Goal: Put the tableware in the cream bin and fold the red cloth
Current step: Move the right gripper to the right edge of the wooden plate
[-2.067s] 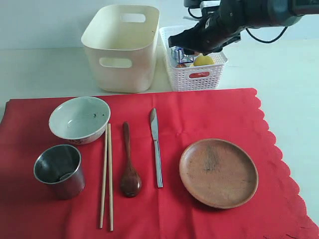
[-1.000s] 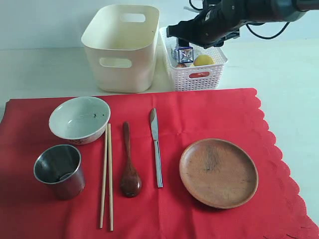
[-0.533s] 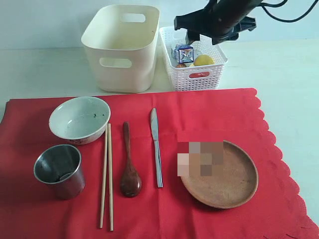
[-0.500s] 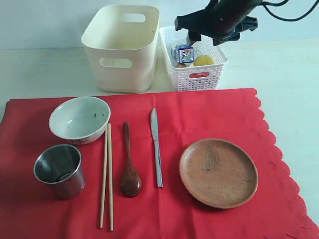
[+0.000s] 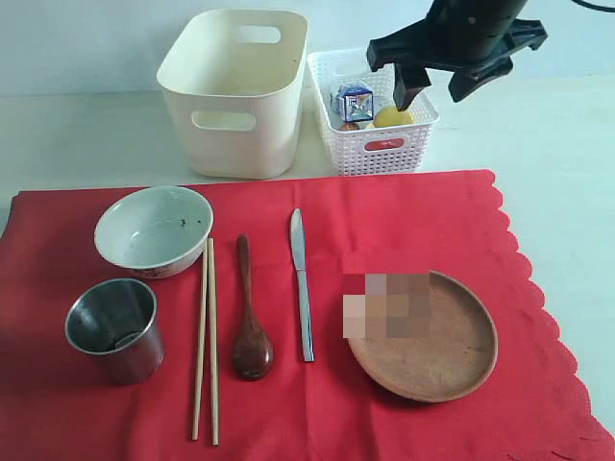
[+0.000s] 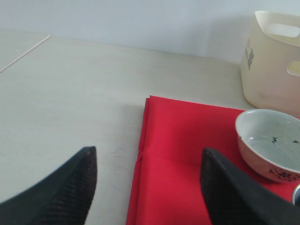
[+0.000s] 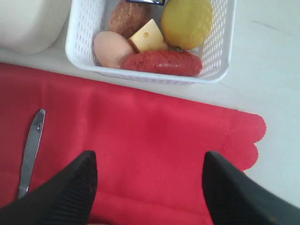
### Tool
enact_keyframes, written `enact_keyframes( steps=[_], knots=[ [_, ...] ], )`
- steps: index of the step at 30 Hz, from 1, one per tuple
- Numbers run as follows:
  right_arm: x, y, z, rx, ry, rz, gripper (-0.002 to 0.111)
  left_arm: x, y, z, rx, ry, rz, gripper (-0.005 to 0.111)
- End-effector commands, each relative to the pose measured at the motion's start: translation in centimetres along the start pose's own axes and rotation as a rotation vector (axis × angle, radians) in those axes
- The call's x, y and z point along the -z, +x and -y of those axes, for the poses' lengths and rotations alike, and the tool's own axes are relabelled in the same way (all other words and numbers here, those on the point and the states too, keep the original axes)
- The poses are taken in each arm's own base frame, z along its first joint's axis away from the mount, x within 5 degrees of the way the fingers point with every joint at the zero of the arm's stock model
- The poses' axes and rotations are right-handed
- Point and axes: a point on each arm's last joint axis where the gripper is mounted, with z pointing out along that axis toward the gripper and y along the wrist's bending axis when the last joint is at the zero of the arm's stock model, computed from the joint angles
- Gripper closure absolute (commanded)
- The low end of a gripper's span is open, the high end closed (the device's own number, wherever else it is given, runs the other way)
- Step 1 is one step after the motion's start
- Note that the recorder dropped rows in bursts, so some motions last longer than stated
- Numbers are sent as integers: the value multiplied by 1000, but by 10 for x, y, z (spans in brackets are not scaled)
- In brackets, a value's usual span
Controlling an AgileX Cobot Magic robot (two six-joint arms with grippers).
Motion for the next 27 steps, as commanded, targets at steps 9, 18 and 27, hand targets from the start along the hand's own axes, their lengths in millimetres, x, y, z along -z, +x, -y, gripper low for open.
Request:
enact_keyframes(
  steps=[9,18,27],
  knots=[
    [71,52,9,53,-6,100,46,0,-1,0,-9,-2,13,45],
    [103,132,19,70,-10,150,46,0,-1,0,-9,-2,13,45],
    [61,185,22,42,-34,46,46,0,-1,0,-9,-2,13,45]
  ],
)
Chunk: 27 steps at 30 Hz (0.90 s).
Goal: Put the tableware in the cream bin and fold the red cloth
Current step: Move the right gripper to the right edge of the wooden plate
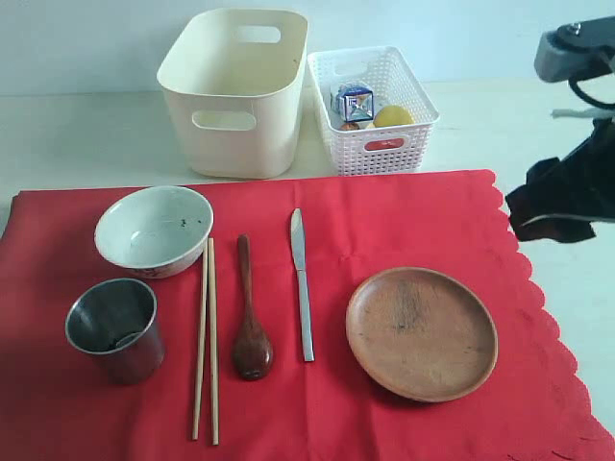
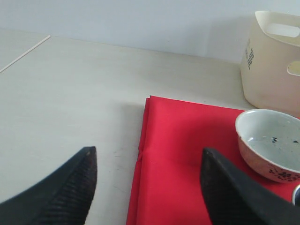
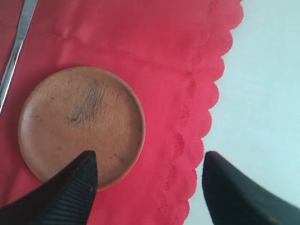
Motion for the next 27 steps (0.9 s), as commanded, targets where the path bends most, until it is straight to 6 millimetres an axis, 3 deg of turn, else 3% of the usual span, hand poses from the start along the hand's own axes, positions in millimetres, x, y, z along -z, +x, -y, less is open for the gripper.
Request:
enact_keyframes(
  steps=[1,7,27],
  knots=[
    [-11,10,-1,-24,-28,7,46,0,-1,0,-9,-2,13,45],
    [-31,18,-7,-52,-97,-20,46,0,-1,0,-9,-2,13,45],
    [-98,15,-21,-64,-240,-189,46,0,-1,0,-9,-2,13,45]
  ],
)
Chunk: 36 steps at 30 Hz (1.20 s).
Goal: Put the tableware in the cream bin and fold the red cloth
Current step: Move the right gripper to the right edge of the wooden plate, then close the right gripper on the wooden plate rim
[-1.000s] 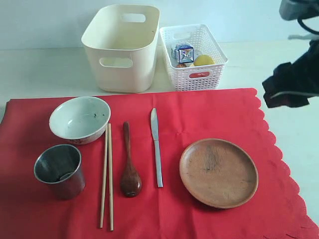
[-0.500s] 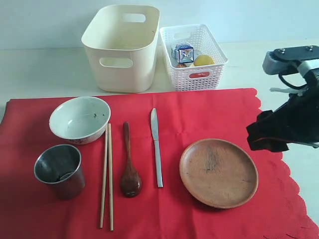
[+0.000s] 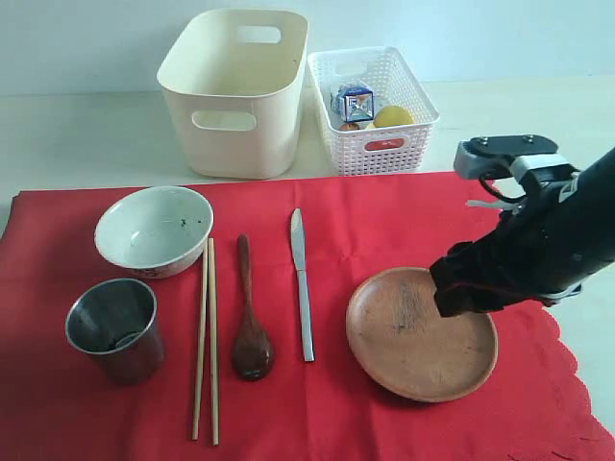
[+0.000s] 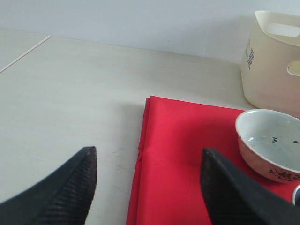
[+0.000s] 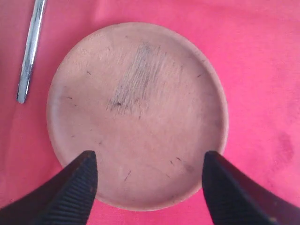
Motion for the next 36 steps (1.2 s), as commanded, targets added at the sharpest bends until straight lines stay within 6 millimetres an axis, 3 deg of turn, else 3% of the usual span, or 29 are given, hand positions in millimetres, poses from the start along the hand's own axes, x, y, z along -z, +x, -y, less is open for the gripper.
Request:
enact_keyframes(
  steps=[1,5,15,20,23,29,36],
  knots=[
    [-14,-2,1,-1,-36,-20,46,0,-1,0,-9,-2,13,45],
    [-20,-3,8,-32,-43,-34,46,0,-1,0,-9,-2,13,45],
    [-13,-8,42,-132,-144,8,46,0,-1,0,-9,-2,13,45],
    [-27,-4,64,-184,-177,-59,46,0,-1,0,-9,-2,13,45],
    [-39,-1,74,-221,-295,-90,46,0,-1,0,-9,-2,13,45],
    [-66,3,81,-261,-362,-167,46,0,-1,0,-9,-2,13,45],
    [-67,1,78,-249,-415,-151,52,0,-1,0,-9,-2,13,45]
  ],
)
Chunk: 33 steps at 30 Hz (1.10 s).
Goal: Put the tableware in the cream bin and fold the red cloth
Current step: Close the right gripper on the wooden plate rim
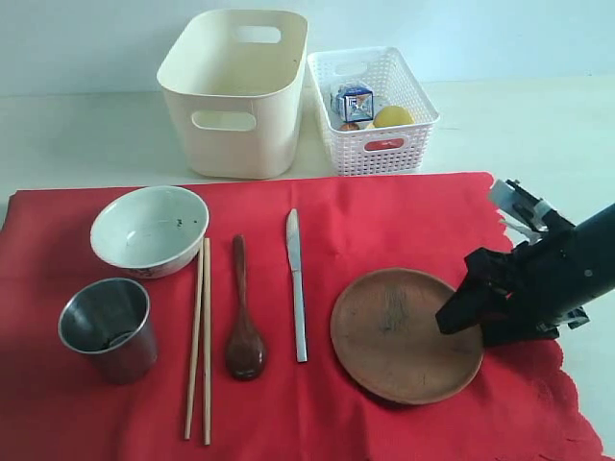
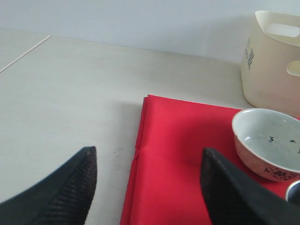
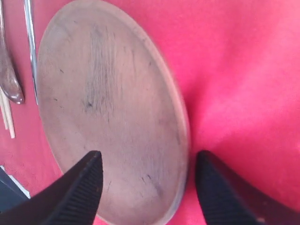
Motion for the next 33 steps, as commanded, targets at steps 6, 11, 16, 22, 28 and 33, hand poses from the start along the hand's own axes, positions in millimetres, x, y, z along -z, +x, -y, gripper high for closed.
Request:
enact_keyframes(
  steps=[6,11,16,22,28,33],
  knots=[
    [7,-1,-3,43,33,42,52,0,-1,0,-9,-2,13,45],
    [18,-2,-12,80,42,88,52,0,-1,0,-9,-2,13,45],
    [20,0,-13,96,54,79,52,0,-1,0,-9,-2,13,45],
    [10,-1,-4,58,53,51,52,0,-1,0,-9,-2,13,45],
    [2,-2,-1,16,11,36,52,0,-1,0,-9,-2,13,45],
    [2,-3,-4,32,-28,43,52,0,-1,0,-9,-2,13,45]
  ],
)
